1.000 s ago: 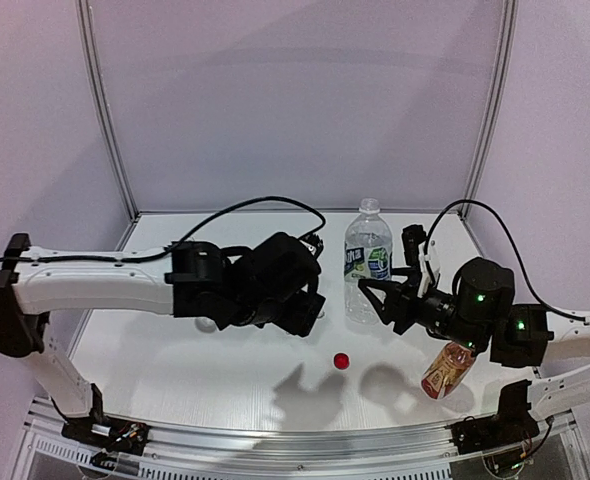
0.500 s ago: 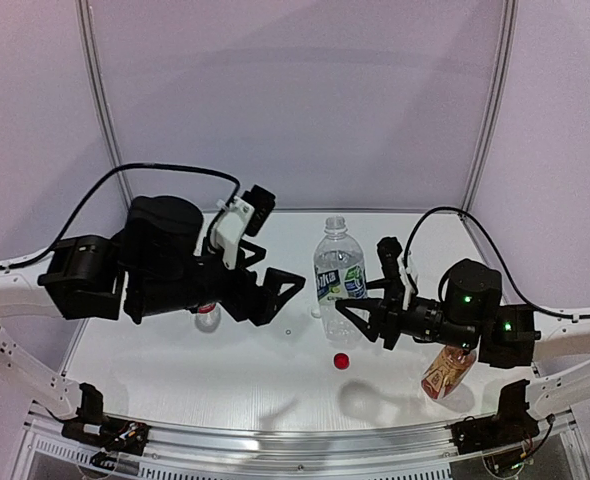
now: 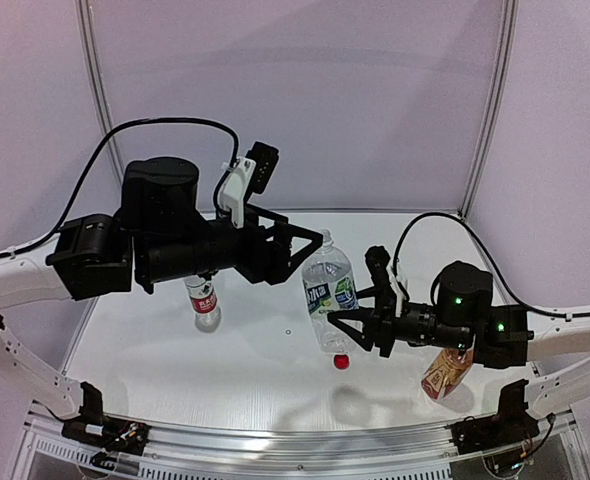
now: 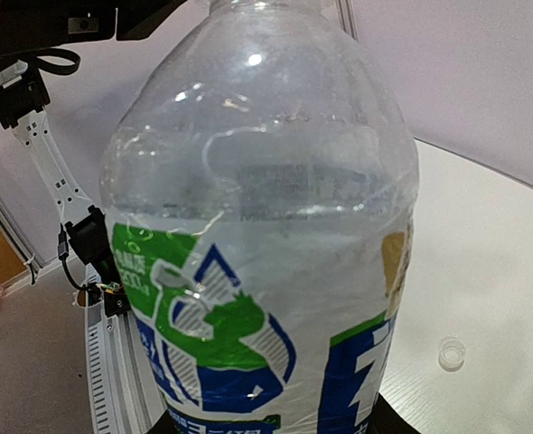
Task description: Unscrew the bottle caps
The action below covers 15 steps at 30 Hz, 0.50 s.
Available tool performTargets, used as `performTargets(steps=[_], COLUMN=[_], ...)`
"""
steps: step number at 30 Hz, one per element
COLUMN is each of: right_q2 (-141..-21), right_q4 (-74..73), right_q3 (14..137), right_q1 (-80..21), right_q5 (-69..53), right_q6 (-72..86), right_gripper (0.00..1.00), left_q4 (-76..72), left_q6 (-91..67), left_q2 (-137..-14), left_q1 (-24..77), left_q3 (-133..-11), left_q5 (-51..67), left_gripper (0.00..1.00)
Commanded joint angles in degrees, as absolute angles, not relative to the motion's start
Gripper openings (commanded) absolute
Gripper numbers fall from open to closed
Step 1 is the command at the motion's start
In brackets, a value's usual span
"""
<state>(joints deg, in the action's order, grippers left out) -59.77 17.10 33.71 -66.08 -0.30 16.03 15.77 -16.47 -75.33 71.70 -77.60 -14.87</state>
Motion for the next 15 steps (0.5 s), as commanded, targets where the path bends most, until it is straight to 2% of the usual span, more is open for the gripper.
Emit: performTargets(steps=[1, 10, 15], right_q2=[-60.2, -59.4, -59.3], right_q4=[17.9, 17.6, 17.6], right_q3=[35.6, 35.5, 35.5], right_q1=[-66.0, -66.0, -66.1], right_q5=[-1.7, -1.8, -1.9], right_q6=[15.4, 15.5, 15.6], right_gripper=[0.0, 0.0, 0.0], left_q4=[14.8, 16.0, 16.6], left_q6=[-17.2, -18.1, -18.1], left_q2=[-78.4, -82.1, -83.5], left_q1=[70.8, 70.3, 70.1], left_q3=[-80.7, -83.5, -84.3], left_q5=[-11.4, -10.9, -10.9], left_gripper=[0.74, 0.69, 0.62])
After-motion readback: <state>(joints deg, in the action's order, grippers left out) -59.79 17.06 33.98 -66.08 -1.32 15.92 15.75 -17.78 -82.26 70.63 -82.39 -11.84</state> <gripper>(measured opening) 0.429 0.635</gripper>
